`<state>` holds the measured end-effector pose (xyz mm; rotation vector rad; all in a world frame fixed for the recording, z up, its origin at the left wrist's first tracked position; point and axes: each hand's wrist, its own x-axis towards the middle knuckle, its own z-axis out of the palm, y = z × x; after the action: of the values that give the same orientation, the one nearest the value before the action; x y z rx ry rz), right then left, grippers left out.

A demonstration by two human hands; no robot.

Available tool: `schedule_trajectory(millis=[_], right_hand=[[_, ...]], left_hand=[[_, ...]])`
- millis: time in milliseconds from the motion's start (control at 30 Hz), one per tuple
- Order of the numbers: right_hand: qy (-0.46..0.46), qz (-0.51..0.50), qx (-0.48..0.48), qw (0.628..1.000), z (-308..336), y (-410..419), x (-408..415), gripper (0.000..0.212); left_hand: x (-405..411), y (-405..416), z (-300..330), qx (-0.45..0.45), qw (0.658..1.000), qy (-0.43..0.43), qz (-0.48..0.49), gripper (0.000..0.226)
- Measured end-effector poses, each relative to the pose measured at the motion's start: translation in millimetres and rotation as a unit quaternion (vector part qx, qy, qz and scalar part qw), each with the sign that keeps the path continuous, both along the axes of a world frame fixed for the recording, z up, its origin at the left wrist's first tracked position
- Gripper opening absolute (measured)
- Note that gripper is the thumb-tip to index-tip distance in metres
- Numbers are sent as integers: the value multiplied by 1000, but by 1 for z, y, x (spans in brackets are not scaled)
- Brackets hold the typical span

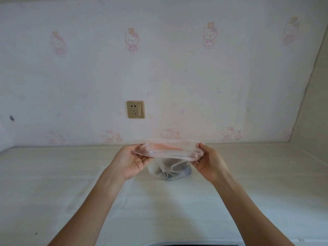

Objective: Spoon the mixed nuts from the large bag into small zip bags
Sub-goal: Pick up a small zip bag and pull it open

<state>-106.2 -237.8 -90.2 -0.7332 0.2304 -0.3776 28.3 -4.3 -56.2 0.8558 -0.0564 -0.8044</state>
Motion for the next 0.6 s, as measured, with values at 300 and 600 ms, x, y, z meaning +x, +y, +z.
schedule_trajectory(millis=[300,600], right_hand=[[49,-17,-145,988,-9,-2,-1,39],[-33,37,75,996,-8,1,8,36]], left_hand=[[4,-9,-8,82,992,-87,-39,31],[8,-14,-23,-25,998,38,-37,13]])
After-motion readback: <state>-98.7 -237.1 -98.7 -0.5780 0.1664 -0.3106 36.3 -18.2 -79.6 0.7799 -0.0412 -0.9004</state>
